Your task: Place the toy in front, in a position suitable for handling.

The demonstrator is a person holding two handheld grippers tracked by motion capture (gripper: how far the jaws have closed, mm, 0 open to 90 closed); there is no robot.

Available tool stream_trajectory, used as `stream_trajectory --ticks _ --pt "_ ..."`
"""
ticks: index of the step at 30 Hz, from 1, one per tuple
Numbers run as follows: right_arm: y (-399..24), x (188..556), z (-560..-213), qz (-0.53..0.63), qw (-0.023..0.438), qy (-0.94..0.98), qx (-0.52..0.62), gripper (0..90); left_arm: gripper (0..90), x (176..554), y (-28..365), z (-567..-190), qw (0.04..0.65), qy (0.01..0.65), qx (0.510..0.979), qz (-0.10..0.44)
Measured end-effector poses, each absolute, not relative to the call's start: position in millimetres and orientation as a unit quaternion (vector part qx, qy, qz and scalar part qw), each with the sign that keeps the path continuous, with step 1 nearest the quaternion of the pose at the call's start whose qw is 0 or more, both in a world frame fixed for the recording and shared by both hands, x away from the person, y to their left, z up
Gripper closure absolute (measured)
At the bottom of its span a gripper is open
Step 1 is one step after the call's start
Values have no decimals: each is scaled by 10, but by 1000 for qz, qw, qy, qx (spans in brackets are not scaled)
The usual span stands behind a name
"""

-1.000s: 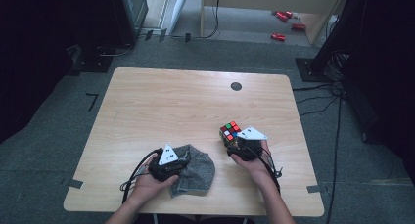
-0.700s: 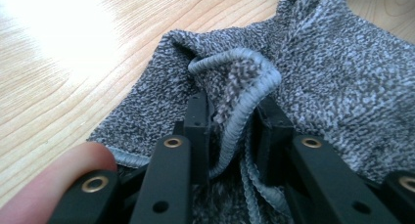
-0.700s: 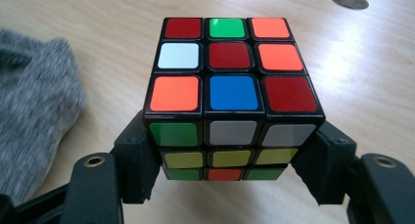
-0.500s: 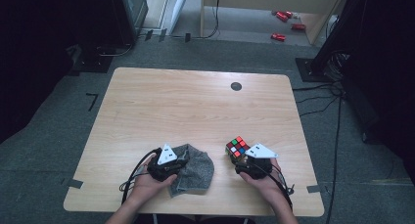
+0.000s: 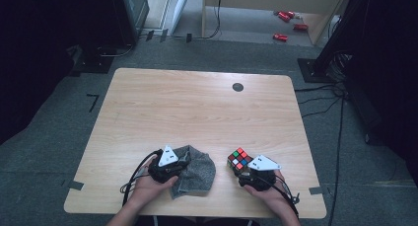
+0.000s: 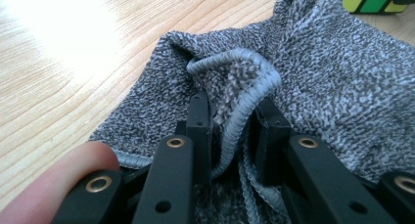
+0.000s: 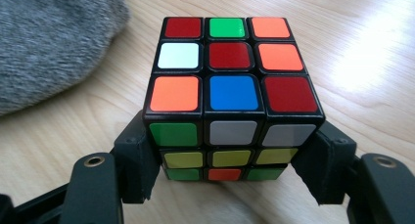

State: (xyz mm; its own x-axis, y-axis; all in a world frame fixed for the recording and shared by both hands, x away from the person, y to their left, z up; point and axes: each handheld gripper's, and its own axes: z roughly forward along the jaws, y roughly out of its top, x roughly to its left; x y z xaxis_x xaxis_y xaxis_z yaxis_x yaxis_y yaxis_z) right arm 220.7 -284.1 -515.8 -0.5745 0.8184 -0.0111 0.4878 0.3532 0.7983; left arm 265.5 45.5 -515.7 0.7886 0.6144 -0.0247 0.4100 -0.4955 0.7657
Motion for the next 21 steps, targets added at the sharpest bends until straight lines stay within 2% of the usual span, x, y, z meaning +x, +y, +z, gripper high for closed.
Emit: stream_trajectory --ticks 5,7,10,15,17,21 --pt "-2885 2212 -5200 405 191 795 410 322 737 2655 462 -5156 403 300 855 126" --pt "-2894 2218 -5202 407 189 794 411 182 736 2657 462 -5157 404 301 855 125" --pt "-2878 2233 -5199 403 190 791 420 162 735 2658 462 -5157 404 301 855 125" --pt "-2822 2258 -5205 401 198 790 419 204 735 2660 464 -5157 404 300 855 124" --pt "-2789 2276 -5217 389 201 793 424 283 734 2660 465 -5158 404 301 855 124" --pt "-2774 2273 -5220 383 204 795 424 310 728 2663 467 -5157 405 302 854 123"
